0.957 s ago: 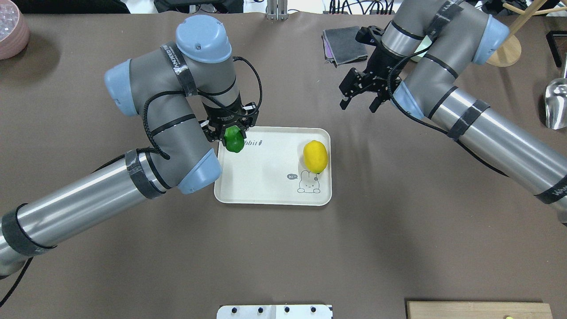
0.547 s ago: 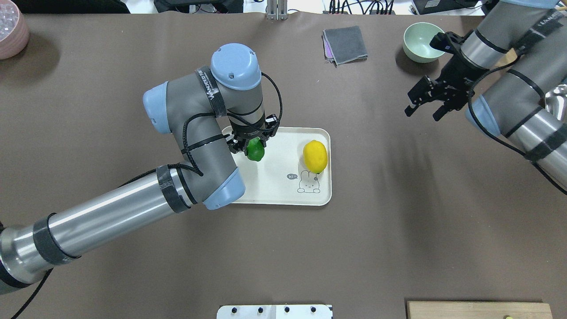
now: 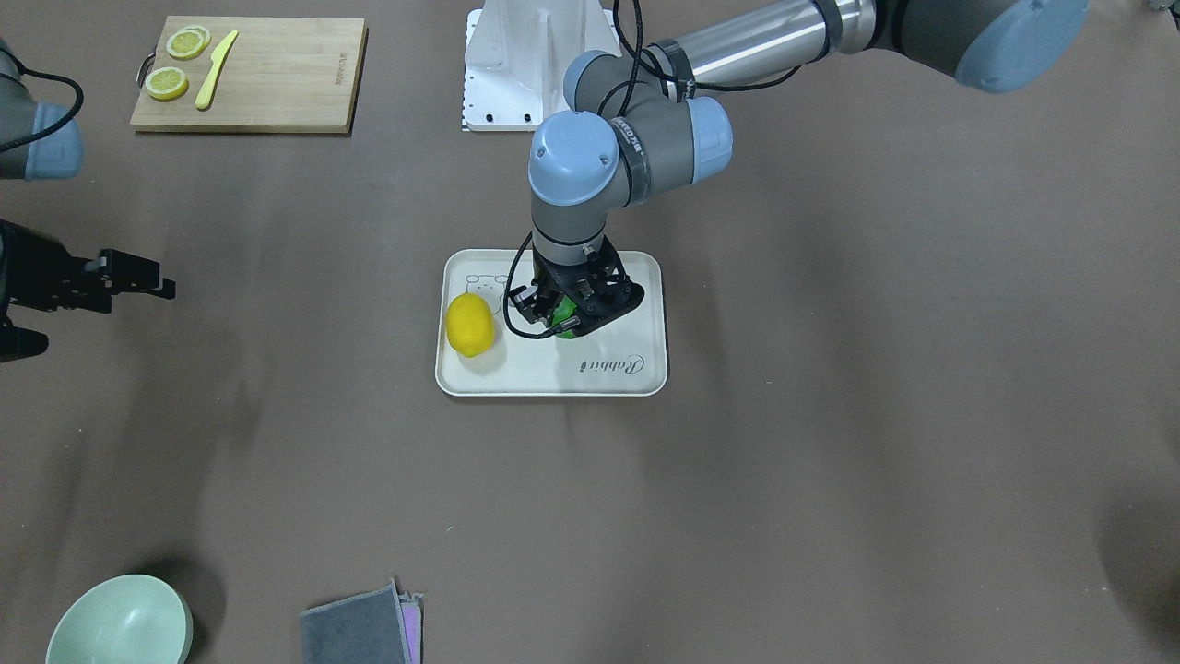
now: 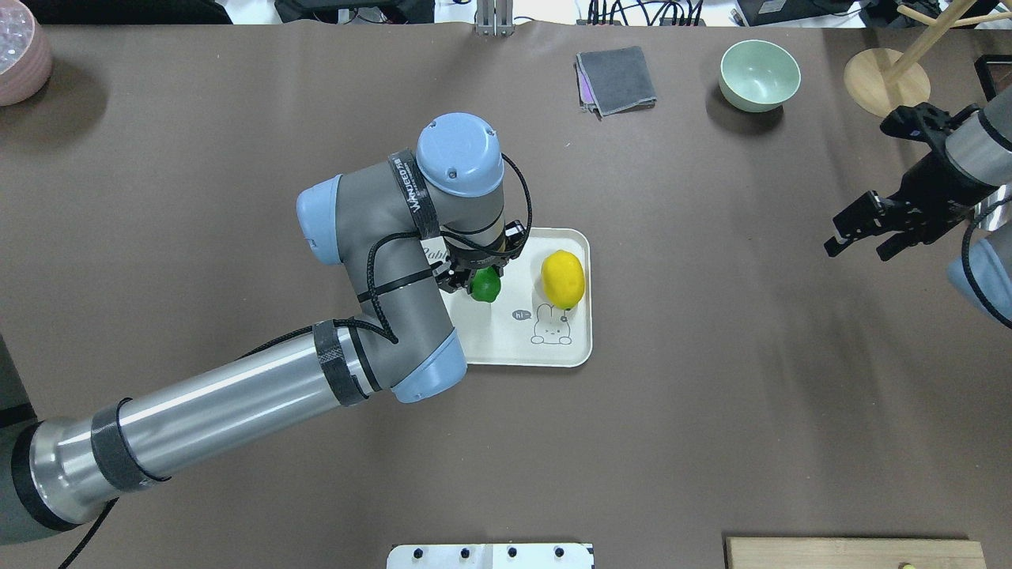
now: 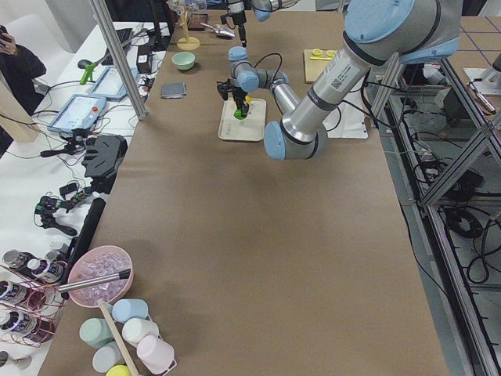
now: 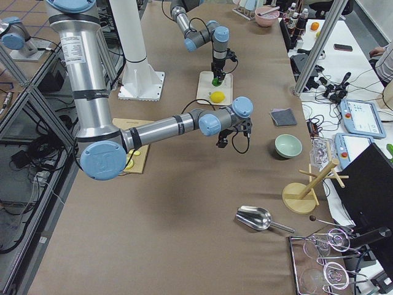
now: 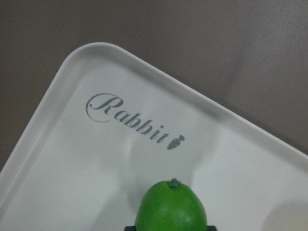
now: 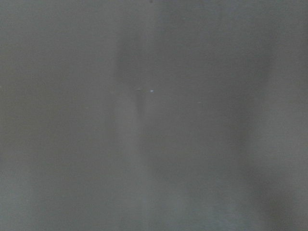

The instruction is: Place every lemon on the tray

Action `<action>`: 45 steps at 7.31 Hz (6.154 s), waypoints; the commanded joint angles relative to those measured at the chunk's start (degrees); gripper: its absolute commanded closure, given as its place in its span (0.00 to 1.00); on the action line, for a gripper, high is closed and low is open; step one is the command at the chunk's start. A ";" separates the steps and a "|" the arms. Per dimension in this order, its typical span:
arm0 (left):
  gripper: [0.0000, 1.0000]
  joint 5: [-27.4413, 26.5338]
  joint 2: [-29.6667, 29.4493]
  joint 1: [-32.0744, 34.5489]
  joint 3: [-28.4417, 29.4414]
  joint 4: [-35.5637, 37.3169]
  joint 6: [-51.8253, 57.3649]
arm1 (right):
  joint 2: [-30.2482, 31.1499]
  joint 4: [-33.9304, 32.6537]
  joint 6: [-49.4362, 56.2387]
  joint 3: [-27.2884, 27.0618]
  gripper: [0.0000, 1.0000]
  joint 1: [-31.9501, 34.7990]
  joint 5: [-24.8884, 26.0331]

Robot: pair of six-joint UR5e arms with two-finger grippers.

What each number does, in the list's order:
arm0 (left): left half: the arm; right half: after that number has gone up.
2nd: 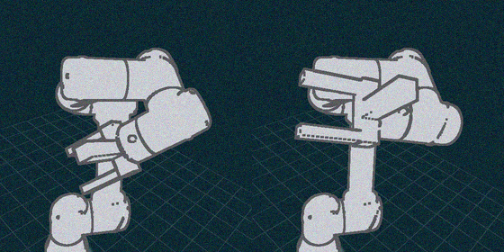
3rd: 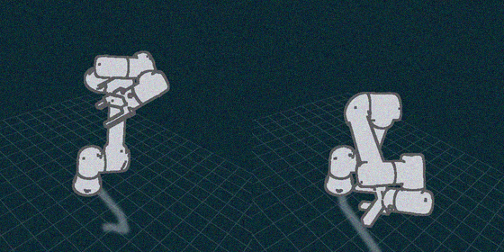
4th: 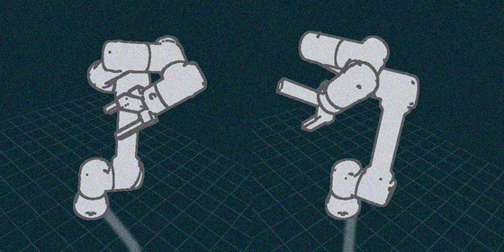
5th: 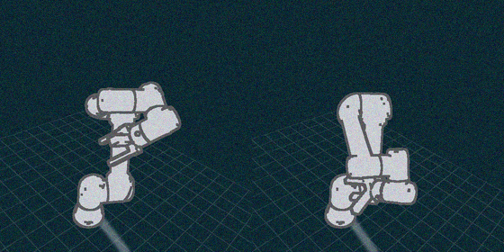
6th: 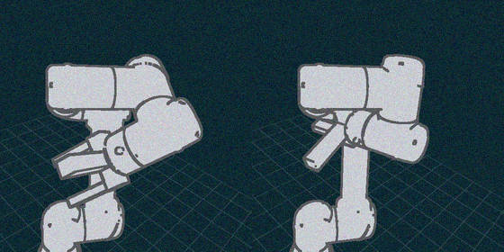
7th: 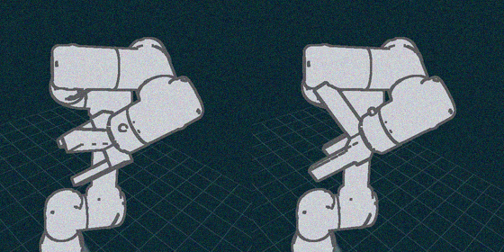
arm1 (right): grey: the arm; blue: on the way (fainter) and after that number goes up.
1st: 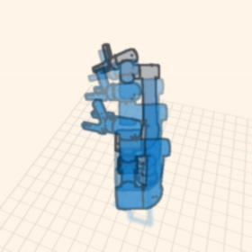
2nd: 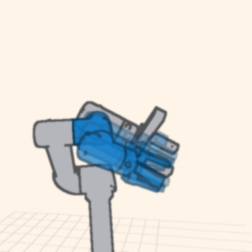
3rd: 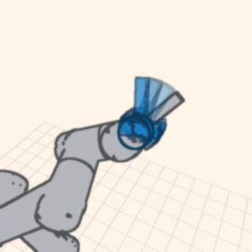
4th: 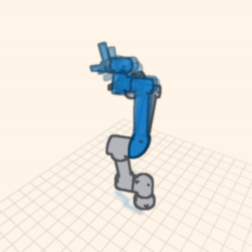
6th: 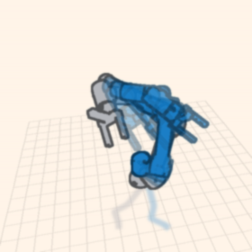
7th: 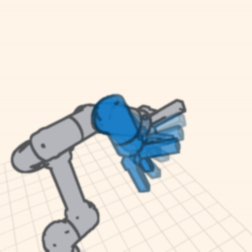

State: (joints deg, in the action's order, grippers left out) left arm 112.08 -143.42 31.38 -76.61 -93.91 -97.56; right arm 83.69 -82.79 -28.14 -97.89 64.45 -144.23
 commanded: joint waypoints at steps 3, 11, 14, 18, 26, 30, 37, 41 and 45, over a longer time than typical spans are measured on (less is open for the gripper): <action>0.02 0.68 1.02 -0.18 -0.91 -1.80 -0.45 | 5.69 -0.70 8.46 -0.02 0.01 11.82 10.36; 0.02 18.18 34.56 26.26 -31.03 16.21 52.70 | 7.19 -3.95 8.90 0.33 0.01 20.19 11.25; 0.02 17.74 46.44 29.96 -32.47 14.73 66.49 | 7.19 -4.04 8.55 0.94 0.01 20.19 10.20; 0.02 18.61 54.18 42.78 -26.13 6.56 88.63 | 6.49 -4.30 8.63 2.88 0.01 20.19 10.55; 0.02 21.93 69.16 51.12 -23.68 -4.04 102.89 | 8.42 -5.27 10.13 2.35 0.00 20.98 10.11; 0.02 22.04 70.73 56.33 -27.62 3.35 106.26 | 8.42 -5.36 10.13 2.52 0.00 21.16 10.55; 0.02 22.04 70.12 56.69 -30.97 9.18 106.79 | 9.65 -5.27 9.34 1.30 0.01 21.77 9.85; 0.02 21.95 70.12 56.60 -30.36 9.18 107.49 | 9.66 -5.36 9.34 0.77 0.01 21.77 9.85; 0.02 21.78 70.03 56.60 -30.62 9.18 107.49 | 9.74 -5.27 9.42 0.77 0.00 21.77 9.67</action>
State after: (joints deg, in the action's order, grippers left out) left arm 133.88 -73.33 87.98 -107.13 -84.73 9.93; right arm 93.36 -88.14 -18.79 -97.12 86.22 -134.52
